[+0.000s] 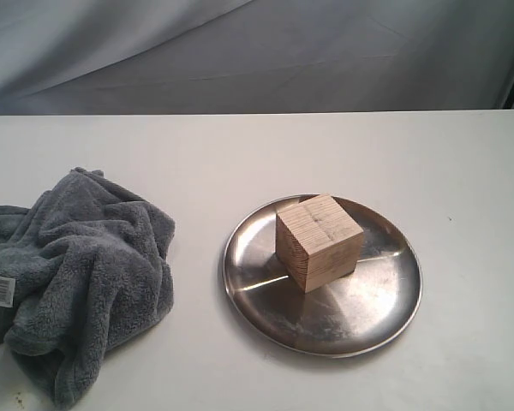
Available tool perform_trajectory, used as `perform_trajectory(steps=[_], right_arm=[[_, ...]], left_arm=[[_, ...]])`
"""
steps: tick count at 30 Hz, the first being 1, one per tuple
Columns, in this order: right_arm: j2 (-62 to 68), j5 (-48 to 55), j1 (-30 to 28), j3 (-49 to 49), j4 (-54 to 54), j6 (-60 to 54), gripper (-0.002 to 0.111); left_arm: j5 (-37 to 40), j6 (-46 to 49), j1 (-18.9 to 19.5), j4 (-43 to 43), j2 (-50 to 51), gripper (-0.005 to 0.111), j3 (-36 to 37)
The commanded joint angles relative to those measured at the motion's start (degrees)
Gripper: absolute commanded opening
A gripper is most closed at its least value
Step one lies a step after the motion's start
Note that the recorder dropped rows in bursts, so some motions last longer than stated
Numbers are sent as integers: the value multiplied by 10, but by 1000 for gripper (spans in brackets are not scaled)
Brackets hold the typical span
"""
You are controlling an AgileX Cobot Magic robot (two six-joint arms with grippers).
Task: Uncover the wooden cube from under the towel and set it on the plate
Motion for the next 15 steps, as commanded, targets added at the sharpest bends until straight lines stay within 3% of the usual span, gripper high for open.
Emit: perform_trajectory(steps=[1, 6, 8, 15], right_arm=[[-3, -1, -5, 1, -2, -1, 0], [-3, -1, -5, 1, -2, -1, 0], [-3, -1, -5, 1, -2, -1, 0], [-3, -1, -5, 1, -2, -1, 0]], left_arm=[[-14, -18, 0, -1, -36, 60, 57], [-43, -73, 0, -1, -75, 14, 122], [-41, -108, 0, -1, -97, 0, 146], [-52, -191, 0, -1, -186, 0, 234]])
